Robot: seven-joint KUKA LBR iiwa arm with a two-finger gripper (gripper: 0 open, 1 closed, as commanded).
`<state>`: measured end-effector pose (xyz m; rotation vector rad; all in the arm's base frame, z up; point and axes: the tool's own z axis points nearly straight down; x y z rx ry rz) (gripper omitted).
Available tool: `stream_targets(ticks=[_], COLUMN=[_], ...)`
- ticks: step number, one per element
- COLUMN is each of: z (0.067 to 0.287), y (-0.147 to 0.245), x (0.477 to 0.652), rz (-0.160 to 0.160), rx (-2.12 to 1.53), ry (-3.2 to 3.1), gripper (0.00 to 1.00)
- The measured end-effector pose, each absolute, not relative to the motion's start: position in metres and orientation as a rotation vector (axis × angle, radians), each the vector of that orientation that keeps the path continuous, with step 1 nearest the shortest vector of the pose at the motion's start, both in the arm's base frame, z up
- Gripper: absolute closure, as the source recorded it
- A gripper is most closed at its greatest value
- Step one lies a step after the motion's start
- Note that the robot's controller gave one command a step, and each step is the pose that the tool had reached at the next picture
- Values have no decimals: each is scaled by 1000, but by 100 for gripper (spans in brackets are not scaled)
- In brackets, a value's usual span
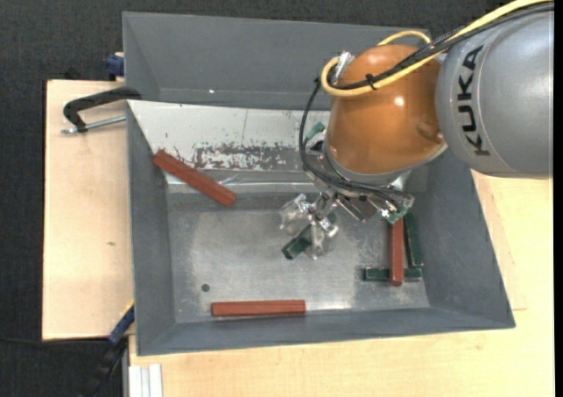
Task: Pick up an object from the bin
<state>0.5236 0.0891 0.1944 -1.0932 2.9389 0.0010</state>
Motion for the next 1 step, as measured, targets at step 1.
stream_targets(ticks=[1], z=[272], y=[49], x=[517], rz=[-2], rx=[-1741], ry=[2606], gripper=[100])
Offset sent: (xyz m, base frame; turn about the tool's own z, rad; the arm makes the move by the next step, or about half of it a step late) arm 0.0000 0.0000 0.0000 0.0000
